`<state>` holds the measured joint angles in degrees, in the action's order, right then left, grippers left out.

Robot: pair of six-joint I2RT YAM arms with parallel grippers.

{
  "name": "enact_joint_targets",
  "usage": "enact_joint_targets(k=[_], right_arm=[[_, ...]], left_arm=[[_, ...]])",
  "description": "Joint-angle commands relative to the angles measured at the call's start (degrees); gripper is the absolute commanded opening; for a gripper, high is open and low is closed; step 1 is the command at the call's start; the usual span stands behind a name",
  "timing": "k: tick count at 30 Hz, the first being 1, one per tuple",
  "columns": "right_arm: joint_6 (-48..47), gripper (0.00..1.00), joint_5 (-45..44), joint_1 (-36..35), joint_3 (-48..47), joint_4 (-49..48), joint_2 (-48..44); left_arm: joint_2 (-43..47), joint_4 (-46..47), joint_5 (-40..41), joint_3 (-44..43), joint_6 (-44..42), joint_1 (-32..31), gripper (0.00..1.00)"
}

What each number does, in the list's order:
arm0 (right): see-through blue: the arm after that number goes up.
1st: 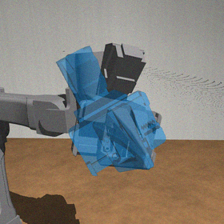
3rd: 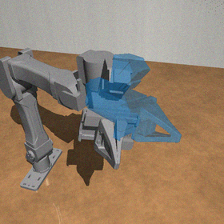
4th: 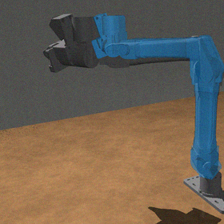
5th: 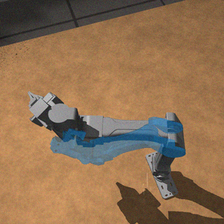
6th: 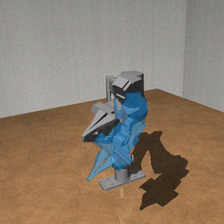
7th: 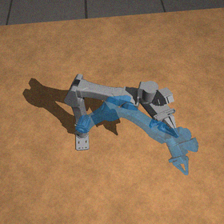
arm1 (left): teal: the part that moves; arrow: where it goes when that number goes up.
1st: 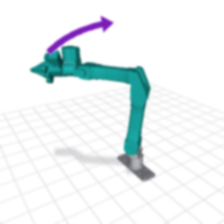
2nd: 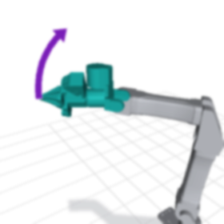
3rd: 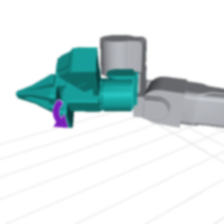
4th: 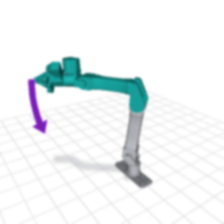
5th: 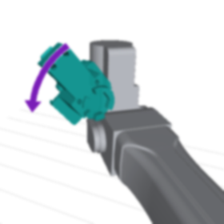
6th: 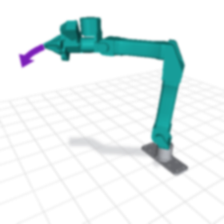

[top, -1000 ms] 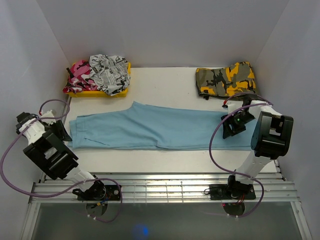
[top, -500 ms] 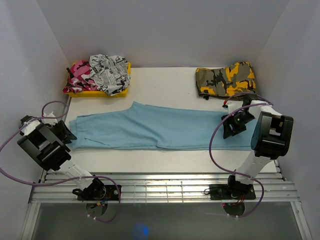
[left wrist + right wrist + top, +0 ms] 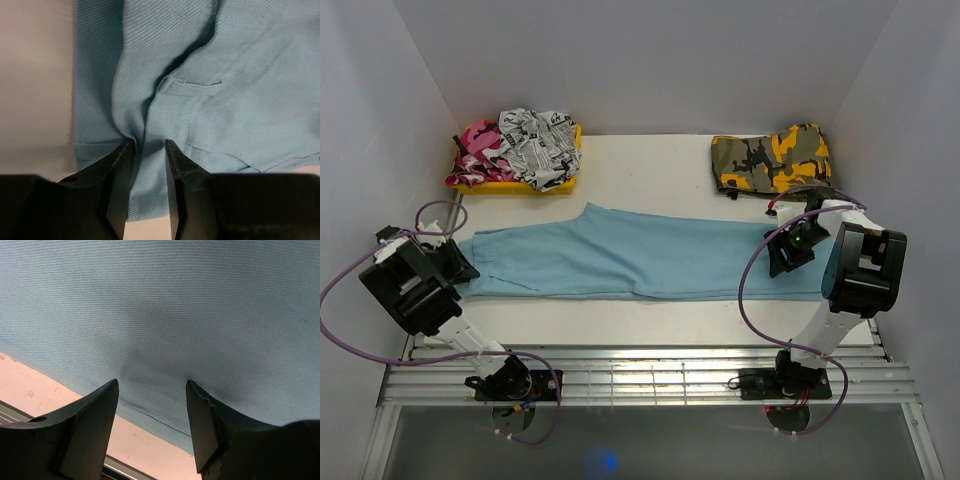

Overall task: Fold and stack the trousers
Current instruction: Fold the trousers

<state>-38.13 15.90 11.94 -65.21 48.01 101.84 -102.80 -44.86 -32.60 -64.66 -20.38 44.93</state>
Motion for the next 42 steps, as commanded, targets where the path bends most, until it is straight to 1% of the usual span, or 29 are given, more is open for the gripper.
enact_joint_targets(k=[1, 3, 4, 6, 7, 8, 13, 16, 19, 21, 26, 28, 31, 32, 34, 37, 38, 39, 40, 41, 42], right_arm=[[-0.8, 0.63, -1.4, 0.4, -1.9, -0.1, 1.2], [-0.8, 0.62, -1.5, 0.4, -2.1, 0.0, 1.3], [-0.9, 0.62, -1.6, 0.4, -2.3, 0.0, 1.3], [-1.0, 0.62, -1.7, 0.4, -2.4, 0.1, 1.3], [-1.1, 0.61, -1.8, 0.3, -2.5, 0.0, 1.3], [-1.2, 0.60, -1.9, 0.4, -2.4, 0.0, 1.4], [-2.4, 0.56, -4.5, 0.4, -1.2, -1.2, 1.4], [-2.9, 0.55, -6.0, 0.4, -0.7, -2.2, 1.3], [-3.1, 0.55, -6.2, 0.4, -0.4, -2.4, 1.5], [-3.1, 0.55, -6.1, 0.4, -0.4, -2.5, 1.6], [-3.1, 0.55, -5.6, 0.4, -0.2, -1.8, 0.7], [-3.4, 0.55, -4.0, 0.4, -0.8, -0.8, 0.4], [-3.7, 0.61, 0.5, 0.4, -1.6, 1.9, -0.8], [-3.9, 0.64, 1.6, 0.4, -2.4, 2.8, -1.5], [-4.1, 0.67, 5.2, 0.4, -3.7, 5.1, -2.6], [-4.3, 0.76, 8.5, 0.4, -7.0, 7.6, -7.9], [-4.4, 0.83, 9.0, 0.5, -9.1, 8.1, -8.9], [-4.4, 0.87, 9.7, 1.1, -10.4, 8.7, -10.2], [-4.5, 0.90, 10.5, 1.7, -11.6, 9.9, -12.3], [-4.6, 0.97, 11.4, 2.5, -12.7, 10.3, -13.2], [-3.3, 0.94, 13.1, 4.6, -14.9, 10.3, -14.1]], left_arm=[[0.7, 2.1, -1.8, 0.5, 1.3, -1.3, 0.38], [0.9, 2.1, -1.8, -0.1, 1.3, -1.5, 0.31], [1.1, 2.1, -1.7, -0.4, 1.3, -1.5, 0.23], [2.0, 2.1, -1.3, -1.0, 1.2, -1.5, 0.14], [2.3, 2.1, -0.7, -1.3, 1.0, -1.5, 0.05], [3.1, 2.1, -0.3, -1.6, 0.9, -1.5, 0.00], [6.6, 2.3, 3.8, -4.9, -2.5, -1.5, 0.00], [8.8, 2.8, 5.0, -6.2, -4.7, -1.5, 0.00], [10.3, 4.4, 5.6, -5.6, -6.5, -1.5, 0.00], [9.8, 6.1, 6.5, -4.9, -6.8, -1.5, 0.00], [5.0, 8.0, 7.9, -3.2, -6.2, -1.5, 0.00], [4.2, 10.0, 9.8, -1.8, -6.2, -1.6, 0.00], [4.0, 14.2, 12.5, 1.6, -7.0, -1.6, 0.00], [3.8, 14.8, 12.9, 2.0, -7.2, -1.6, 0.02], [2.2, 15.1, 12.9, 1.3, -7.1, -1.6, 0.09], [2.1, 13.8, 11.5, 0.0, -7.5, -1.7, 0.38], [2.8, 12.5, 10.1, -0.4, -8.1, -1.9, 0.52], [5.1, 11.9, 9.2, -0.6, -8.6, -2.2, 0.62], [6.8, 11.4, 8.6, -1.0, -9.1, -2.5, 0.76], [8.4, 10.3, 7.4, -1.2, -10.1, -3.2, 0.92], [10.1, 9.5, 6.6, -1.4, -10.8, -3.6, 0.96]])
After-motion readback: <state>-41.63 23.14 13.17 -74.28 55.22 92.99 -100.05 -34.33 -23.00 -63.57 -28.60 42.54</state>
